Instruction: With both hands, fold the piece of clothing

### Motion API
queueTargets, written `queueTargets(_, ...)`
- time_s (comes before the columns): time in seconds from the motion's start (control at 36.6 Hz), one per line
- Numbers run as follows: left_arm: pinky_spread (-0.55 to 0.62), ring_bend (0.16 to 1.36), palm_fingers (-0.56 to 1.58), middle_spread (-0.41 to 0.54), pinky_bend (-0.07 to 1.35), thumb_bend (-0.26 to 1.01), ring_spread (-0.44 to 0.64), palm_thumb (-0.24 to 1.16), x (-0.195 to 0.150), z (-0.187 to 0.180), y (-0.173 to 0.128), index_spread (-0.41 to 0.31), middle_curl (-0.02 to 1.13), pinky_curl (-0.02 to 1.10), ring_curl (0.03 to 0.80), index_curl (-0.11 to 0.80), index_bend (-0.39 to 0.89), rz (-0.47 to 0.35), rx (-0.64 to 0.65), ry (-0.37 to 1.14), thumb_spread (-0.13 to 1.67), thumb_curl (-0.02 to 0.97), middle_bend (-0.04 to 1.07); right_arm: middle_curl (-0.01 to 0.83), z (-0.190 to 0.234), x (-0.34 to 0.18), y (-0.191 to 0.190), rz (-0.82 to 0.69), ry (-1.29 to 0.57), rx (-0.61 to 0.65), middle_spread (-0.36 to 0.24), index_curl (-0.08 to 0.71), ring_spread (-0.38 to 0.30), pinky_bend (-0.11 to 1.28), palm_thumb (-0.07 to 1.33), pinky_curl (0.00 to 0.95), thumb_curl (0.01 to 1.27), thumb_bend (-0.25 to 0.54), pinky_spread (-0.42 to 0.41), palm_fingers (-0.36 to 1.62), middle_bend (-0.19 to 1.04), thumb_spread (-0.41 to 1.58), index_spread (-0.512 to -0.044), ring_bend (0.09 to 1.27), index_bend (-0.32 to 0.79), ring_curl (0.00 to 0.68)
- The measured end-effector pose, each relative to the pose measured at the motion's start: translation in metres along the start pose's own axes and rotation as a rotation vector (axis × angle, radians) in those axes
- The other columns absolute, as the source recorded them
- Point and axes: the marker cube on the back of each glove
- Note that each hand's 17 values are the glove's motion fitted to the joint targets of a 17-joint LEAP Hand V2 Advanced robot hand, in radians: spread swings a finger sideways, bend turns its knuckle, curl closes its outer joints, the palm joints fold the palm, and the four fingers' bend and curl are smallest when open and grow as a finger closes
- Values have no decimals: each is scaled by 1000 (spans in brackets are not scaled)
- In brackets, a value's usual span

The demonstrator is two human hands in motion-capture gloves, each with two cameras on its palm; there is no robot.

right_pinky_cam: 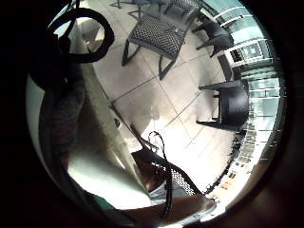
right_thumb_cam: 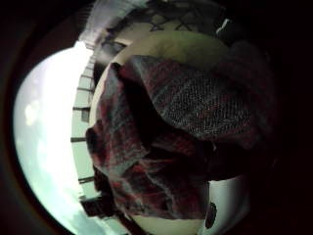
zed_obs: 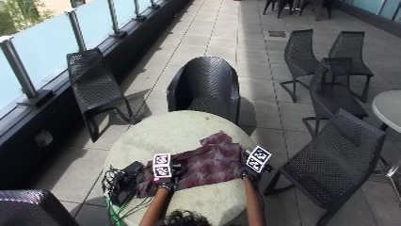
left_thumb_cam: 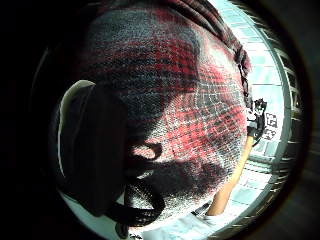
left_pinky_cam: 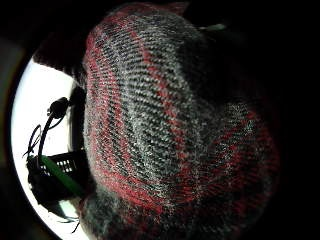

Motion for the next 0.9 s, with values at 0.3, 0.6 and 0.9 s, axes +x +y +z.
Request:
queueTargets(0.3,424,470,299,75,333,-3,368,150,3,-24,13,-64,355,391,298,389,186,11,-43,94,1435,168,180,502,-45,-34,19,-127,-257,28,-203,120,-206,846,981,455,369,78,-201,1153,541,998,-346,745,27,440)
queueTargets(0.6,368,541,417,55,385,39,279,267,-23,-51,-21,-68,338,398,315,361,129,41,228,389,1446,207,170,512,-102,-147,43,-418,-547,161,-208,123,-223,867,1039,490,454,16,-229,1116,533,810,-354,792,38,476)
queueTargets(0.9,313,542,451,42,388,60,238,333,-48,-119,60,-83,343,404,318,346,142,-25,457,338,1472,227,180,517,-59,-287,182,-911,-379,191,-210,113,-228,839,1053,490,522,-22,-247,1096,524,684,-369,778,44,477)
